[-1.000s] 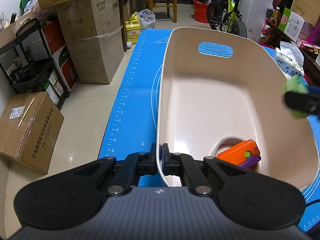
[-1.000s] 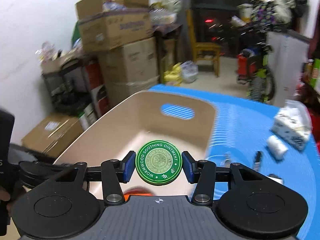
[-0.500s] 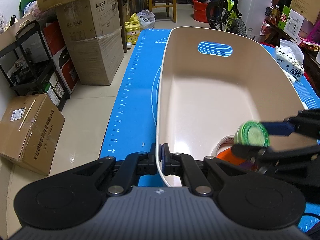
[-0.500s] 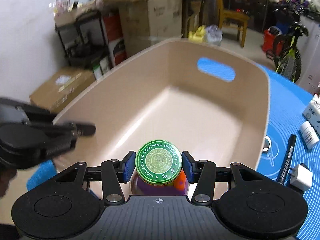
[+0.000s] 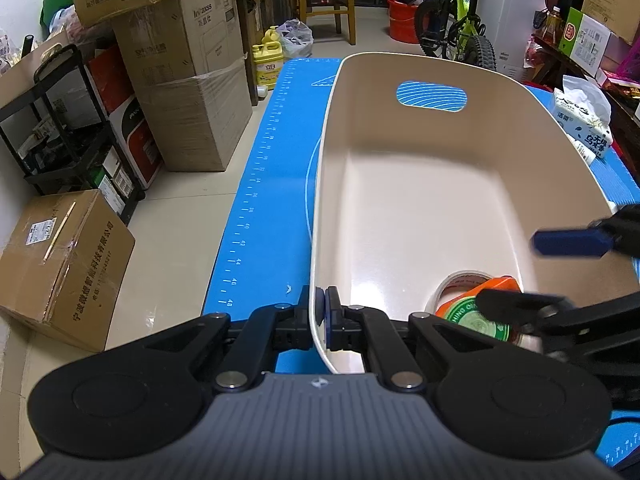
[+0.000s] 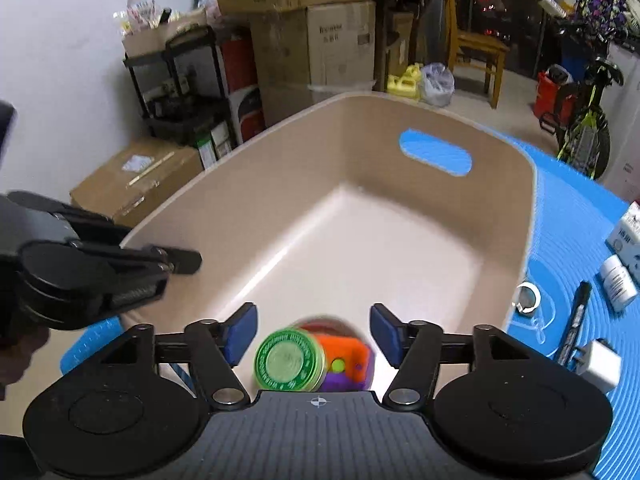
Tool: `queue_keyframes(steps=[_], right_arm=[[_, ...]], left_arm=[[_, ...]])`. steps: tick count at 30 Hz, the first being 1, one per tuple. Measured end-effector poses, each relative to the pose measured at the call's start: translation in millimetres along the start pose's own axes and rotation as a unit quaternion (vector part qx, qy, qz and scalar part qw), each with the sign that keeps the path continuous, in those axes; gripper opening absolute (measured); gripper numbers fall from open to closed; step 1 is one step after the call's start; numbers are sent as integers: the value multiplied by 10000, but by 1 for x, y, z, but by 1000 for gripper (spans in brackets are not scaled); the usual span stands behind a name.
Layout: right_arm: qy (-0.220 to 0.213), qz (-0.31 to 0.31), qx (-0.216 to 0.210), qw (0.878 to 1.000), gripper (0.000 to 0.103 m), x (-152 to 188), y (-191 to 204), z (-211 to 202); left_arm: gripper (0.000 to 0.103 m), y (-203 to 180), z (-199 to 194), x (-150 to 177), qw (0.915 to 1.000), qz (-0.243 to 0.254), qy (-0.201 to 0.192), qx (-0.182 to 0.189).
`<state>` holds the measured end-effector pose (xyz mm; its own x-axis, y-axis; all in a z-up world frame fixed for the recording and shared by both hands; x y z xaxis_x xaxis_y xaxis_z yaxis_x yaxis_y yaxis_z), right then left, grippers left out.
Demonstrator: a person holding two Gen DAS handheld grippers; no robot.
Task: Organize rigid objects
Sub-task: 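Carry the green tin into the bin and open the right gripper, then grasp the white charger with the right gripper and lift it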
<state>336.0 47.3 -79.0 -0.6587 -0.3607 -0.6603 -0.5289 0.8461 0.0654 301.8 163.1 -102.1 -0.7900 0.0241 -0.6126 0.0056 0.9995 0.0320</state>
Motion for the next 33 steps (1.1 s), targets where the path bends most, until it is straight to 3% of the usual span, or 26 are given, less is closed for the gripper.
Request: queue_keyframes(steps=[1, 6, 12, 22, 28, 33], right_arm=[[-111, 50, 67, 9999, 82, -2, -4, -6], [-631, 452, 169, 9968, 82, -15, -29, -34], [-1122, 996, 680, 9863, 84, -16, -85, -57], [-1188, 1907, 1676, 9599, 84, 20, -194, -55], [-935, 2355, 1866, 9492, 84, 47, -230, -33], [-743, 2243, 2006, 9507, 84, 57, -236, -10]], left_arm=[[7, -1, 0, 0, 10000, 3, 1, -5], [7, -1, 0, 0, 10000, 8, 1, -11], [8, -1, 0, 0, 10000, 40, 3, -46], [8, -3, 0, 0, 9999, 68, 20, -97], [9, -3, 0, -1, 9999, 69, 42, -140], [9, -4, -1, -1, 9998, 84, 47, -168]])
Point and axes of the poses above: each gripper's, at about its wrist camera, not at the fingertips, and z roughly the way its jaws point, y to its left, x to its underside, the point moved 8 cm from there along z, roughly the way its jaws point, and after that the axes turned 1 degree about x, right-handed, at the moved point
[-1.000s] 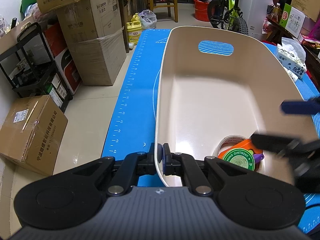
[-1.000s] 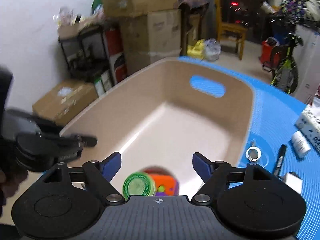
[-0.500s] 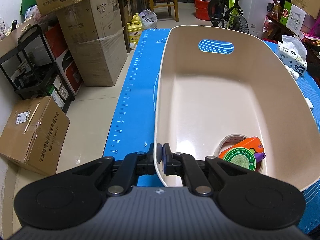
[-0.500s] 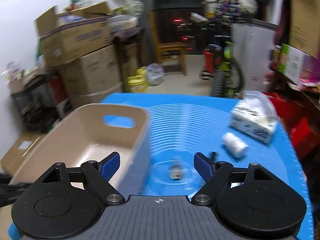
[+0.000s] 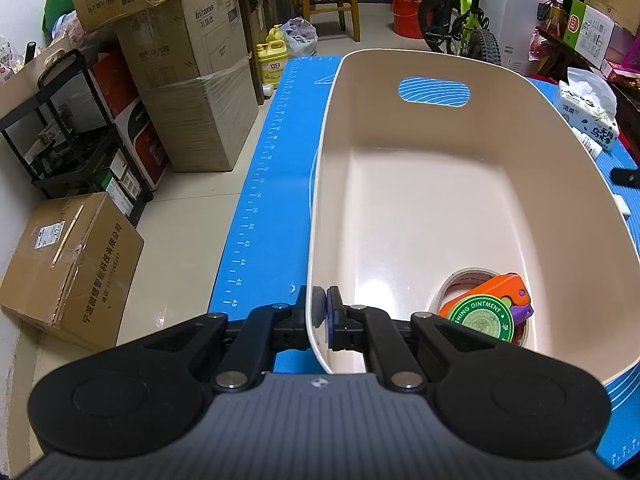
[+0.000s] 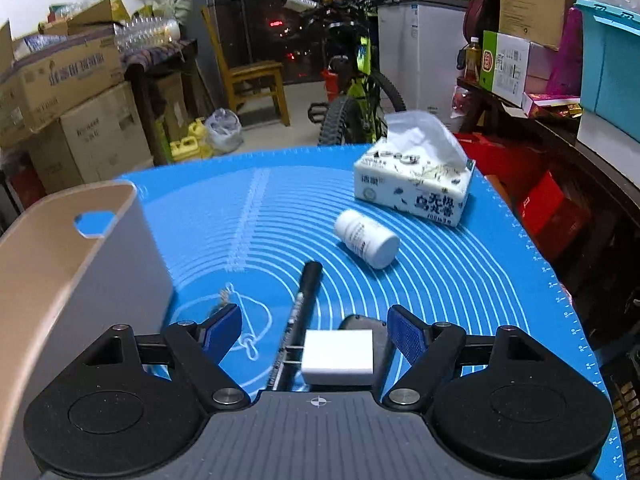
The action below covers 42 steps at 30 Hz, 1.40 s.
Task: Organize rigid objects
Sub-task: 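Grasp the white charger with the right gripper and lift it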
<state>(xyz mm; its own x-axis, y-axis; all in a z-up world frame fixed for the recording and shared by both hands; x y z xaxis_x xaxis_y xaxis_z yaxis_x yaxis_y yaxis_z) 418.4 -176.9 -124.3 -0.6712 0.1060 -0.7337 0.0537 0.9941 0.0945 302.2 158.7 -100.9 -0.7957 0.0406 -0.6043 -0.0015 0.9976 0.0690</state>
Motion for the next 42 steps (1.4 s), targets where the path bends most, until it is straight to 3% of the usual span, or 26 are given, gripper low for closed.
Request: queue_keyframes(steps=[11, 17, 19, 27, 34, 42], right_arm=[[414, -223, 273, 9985, 68, 22, -3, 34], [312, -403, 290, 9983, 62, 25, 1, 32], [240, -441, 297, 9983, 54, 23, 2, 30], [299, -378, 255, 9985, 53, 24, 3, 25], [-98, -296, 101, 9995, 53, 6, 11, -1], [-852, -407, -611, 9937, 54, -26, 54, -60]], left_arm=[[9, 1, 0, 0, 10000, 20, -1, -6], [9, 1, 0, 0, 10000, 18, -2, -5], [9, 0, 0, 0, 10000, 19, -1, -4], [9, 0, 0, 0, 10000, 19, -1, -5], [9, 0, 0, 0, 10000, 19, 1, -8], [9, 0, 0, 0, 10000, 19, 0, -6]])
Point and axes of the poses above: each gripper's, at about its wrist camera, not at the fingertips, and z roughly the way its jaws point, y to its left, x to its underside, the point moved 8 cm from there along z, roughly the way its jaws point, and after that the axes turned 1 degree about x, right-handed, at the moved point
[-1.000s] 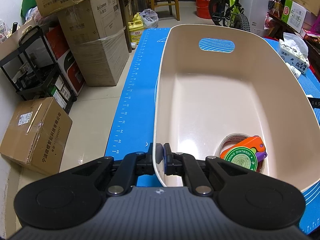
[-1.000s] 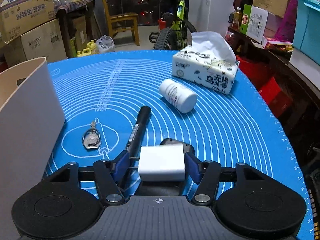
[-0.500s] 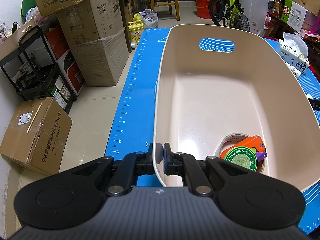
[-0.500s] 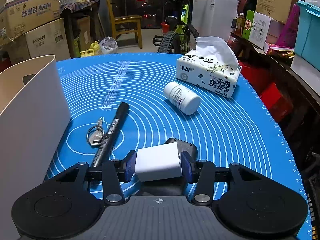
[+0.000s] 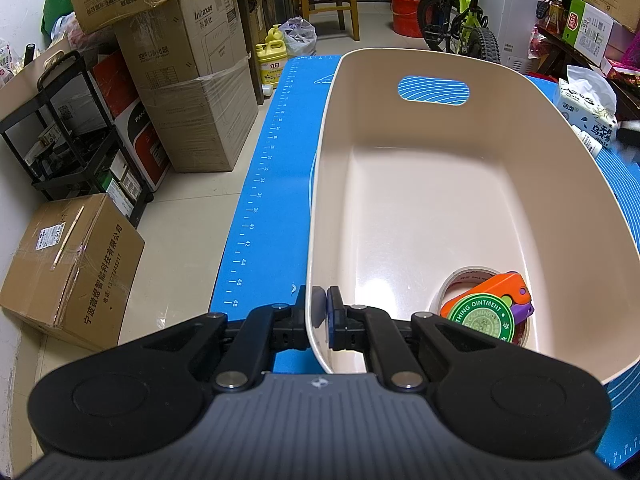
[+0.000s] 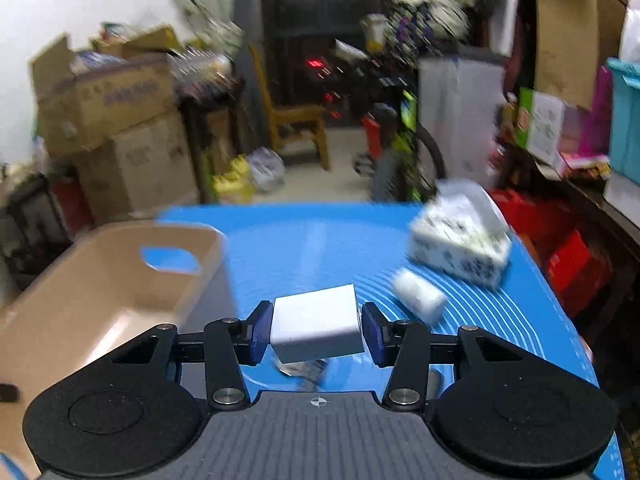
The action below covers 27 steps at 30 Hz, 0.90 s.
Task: Organize rigid objects
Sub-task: 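Grasp the white charger with the right gripper and lift it, then carry the white charger into the bin and open the right gripper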
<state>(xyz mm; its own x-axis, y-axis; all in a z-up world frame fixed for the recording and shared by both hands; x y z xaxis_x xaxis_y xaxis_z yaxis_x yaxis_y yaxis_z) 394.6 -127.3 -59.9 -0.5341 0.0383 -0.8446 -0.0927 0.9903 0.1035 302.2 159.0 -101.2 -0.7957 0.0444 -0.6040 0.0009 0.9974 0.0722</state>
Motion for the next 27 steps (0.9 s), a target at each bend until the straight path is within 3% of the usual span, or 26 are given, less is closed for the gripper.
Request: queue_keyframes(steps=[5, 12, 21, 27], right_arm=[[-254, -255, -596, 9976, 54, -13, 45, -24], [-4, -853, -1258, 9884, 54, 6, 112, -29], [468, -1316, -1500, 9788, 53, 35, 162, -23], [1122, -1606, -1546, 9684, 54, 58, 177, -9]], left_arm=[[9, 0, 0, 0, 10000, 0, 0, -2], [9, 0, 0, 0, 10000, 1, 0, -3], [9, 0, 0, 0, 10000, 0, 0, -1], [9, 0, 0, 0, 10000, 1, 1, -1]])
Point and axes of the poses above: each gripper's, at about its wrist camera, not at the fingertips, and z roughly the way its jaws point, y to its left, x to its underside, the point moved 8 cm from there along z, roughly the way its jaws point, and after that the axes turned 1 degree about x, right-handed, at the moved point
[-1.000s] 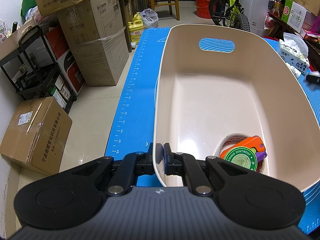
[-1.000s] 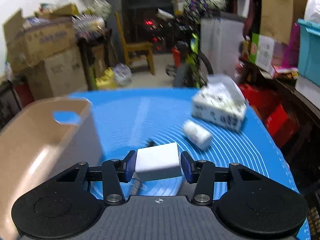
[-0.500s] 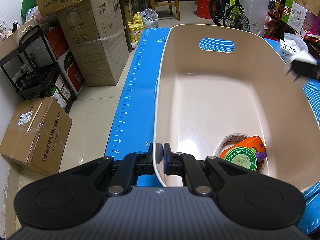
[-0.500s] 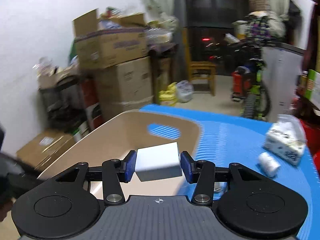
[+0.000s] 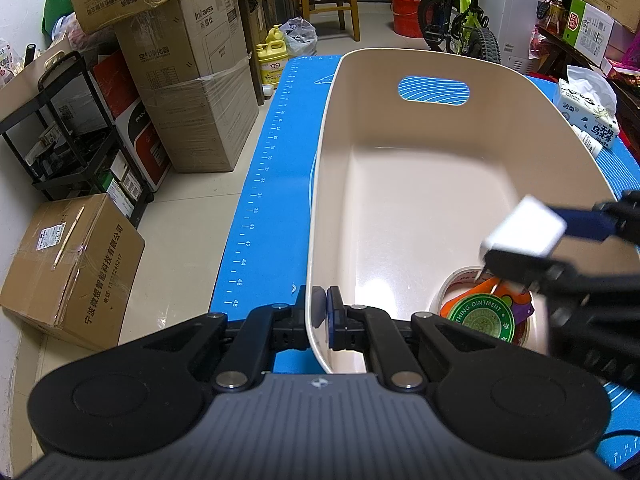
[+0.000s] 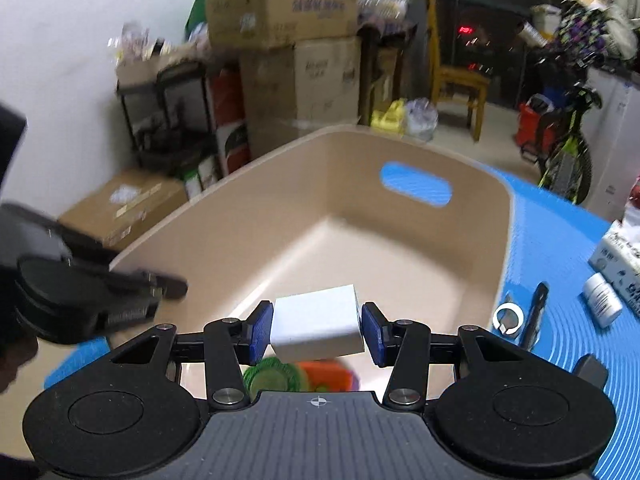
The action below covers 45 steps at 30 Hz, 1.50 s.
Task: Organize rigid objects
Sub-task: 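Carry the white charger into the bin and open the right gripper, then grasp the black remote control with the right gripper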
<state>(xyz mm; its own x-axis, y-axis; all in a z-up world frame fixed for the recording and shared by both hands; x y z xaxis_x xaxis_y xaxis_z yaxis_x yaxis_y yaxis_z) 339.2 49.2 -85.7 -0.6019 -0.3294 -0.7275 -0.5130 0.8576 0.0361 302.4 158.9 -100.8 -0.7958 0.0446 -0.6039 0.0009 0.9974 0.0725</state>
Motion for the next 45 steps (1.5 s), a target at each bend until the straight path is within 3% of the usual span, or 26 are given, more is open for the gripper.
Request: queue_keyframes(steps=[4, 7, 13, 19, 26, 34, 45], right_arm=[[420, -149, -115, 9989, 54, 10, 9, 12], [426, -111, -137, 9989, 56, 10, 8, 10], [-18, -32, -153, 9999, 70, 4, -2, -10], [-496, 455, 64, 9977, 71, -10, -36, -39], [-845, 1240, 732, 9860, 75, -2, -96, -63], [-571, 1820, 1705, 9667, 80, 45, -161, -52], [82, 2423, 2188, 9452, 84, 99, -207, -20]], left_arm=[[9, 0, 0, 0, 10000, 0, 4, 10], [9, 0, 0, 0, 10000, 6, -3, -1], [9, 1, 0, 0, 10000, -2, 7, -3], [9, 1, 0, -1, 10000, -15, 12, 11], [9, 0, 0, -1, 10000, -18, 9, 12], [9, 0, 0, -1, 10000, -18, 9, 13], [9, 0, 0, -1, 10000, -26, 10, 17]])
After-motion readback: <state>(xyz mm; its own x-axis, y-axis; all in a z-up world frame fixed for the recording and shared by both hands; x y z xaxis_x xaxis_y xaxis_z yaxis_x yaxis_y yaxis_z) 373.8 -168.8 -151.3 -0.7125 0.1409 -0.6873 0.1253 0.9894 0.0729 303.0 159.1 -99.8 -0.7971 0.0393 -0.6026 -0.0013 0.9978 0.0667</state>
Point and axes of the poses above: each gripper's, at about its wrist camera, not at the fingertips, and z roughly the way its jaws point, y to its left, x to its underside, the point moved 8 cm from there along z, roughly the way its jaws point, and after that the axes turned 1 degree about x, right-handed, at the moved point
